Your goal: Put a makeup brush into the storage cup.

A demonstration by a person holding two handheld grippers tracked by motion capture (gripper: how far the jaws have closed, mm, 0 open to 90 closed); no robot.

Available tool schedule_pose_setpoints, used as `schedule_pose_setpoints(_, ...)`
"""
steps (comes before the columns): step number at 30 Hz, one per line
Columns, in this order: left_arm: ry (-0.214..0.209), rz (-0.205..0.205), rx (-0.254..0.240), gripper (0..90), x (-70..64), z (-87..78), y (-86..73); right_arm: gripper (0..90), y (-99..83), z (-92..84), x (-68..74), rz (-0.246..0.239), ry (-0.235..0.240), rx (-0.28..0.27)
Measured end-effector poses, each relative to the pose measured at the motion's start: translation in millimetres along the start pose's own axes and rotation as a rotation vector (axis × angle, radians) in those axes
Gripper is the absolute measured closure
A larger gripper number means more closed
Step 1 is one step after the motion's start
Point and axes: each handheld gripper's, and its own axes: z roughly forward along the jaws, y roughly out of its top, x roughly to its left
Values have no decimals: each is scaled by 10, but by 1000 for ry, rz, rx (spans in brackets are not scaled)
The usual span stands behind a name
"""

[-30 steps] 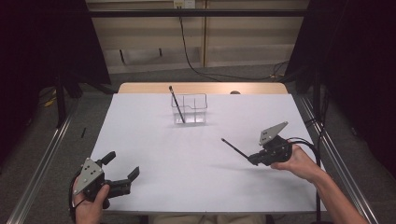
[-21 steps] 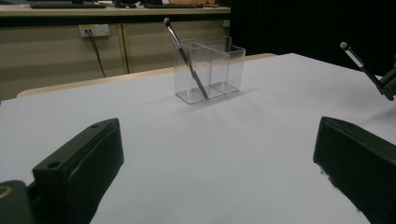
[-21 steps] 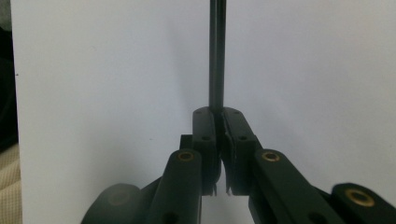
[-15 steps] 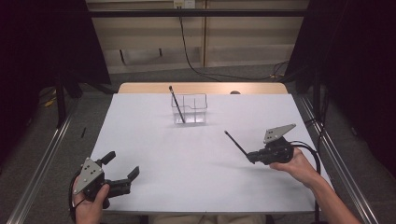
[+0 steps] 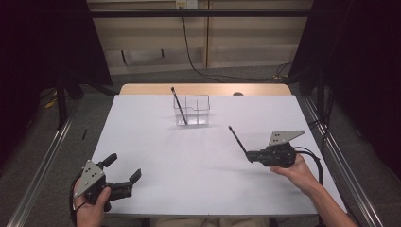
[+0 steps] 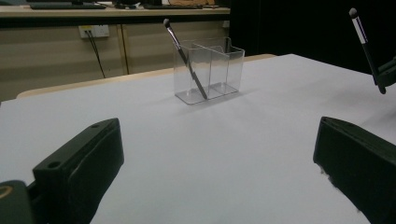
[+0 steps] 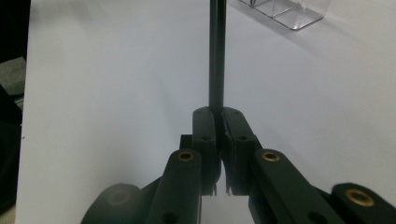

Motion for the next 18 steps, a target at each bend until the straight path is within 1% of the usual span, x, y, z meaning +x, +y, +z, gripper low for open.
schedule_pose_setpoints(3, 0, -1, 0, 18, 0, 1, 0, 851, -11, -20, 9, 11, 5, -30)
schedule_pose_setpoints(4, 0, 0, 0, 18, 0, 0, 1, 851, -6, -31, 11, 13, 14, -44)
schedule_pose_setpoints(7, -1, 0, -1, 18, -2, -1, 0, 851, 0, -51, 12, 31, 12, -86)
schedule_pose_setpoints(8, -1, 0, -1, 18, -3, -1, 0, 851, 3, -58, 16, 31, 3, -99)
schedule_pose_setpoints(10, -2, -1, -2, 17, -2, -1, 0, 851, 6, -65, 24, 31, 0, -121)
schedule_pose_setpoints(11, -2, -1, -2, 18, 0, -2, 0, 851, 11, -69, 37, 28, -18, -136)
schedule_pose_setpoints(18, -2, -2, -5, 17, 3, -5, 0, 850, 25, -89, 79, 33, -8, -243)
